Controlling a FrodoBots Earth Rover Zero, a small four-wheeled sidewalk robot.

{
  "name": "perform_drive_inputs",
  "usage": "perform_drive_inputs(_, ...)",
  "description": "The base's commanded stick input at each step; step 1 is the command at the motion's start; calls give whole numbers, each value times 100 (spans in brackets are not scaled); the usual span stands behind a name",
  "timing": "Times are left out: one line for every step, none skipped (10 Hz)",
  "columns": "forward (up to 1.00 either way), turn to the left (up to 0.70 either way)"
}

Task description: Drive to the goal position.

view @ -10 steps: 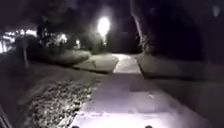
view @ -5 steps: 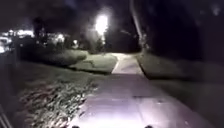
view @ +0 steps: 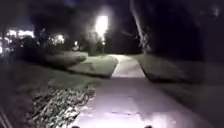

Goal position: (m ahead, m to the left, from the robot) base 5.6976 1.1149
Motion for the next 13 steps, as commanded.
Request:
perform_drive_inputs(70, 0)
perform_drive_inputs(70, 0)
perform_drive_inputs(70, -7)
perform_drive_inputs(70, -17)
perform_drive_inputs(70, -27)
perform_drive_inputs(70, -34)
perform_drive_inputs(70, -24)
perform_drive_inputs(70, -15)
perform_drive_inputs(70, -5)
perform_drive_inputs(70, -7)
perform_drive_inputs(70, -18)
perform_drive_inputs(70, -9)
perform_drive_inputs(70, -1)
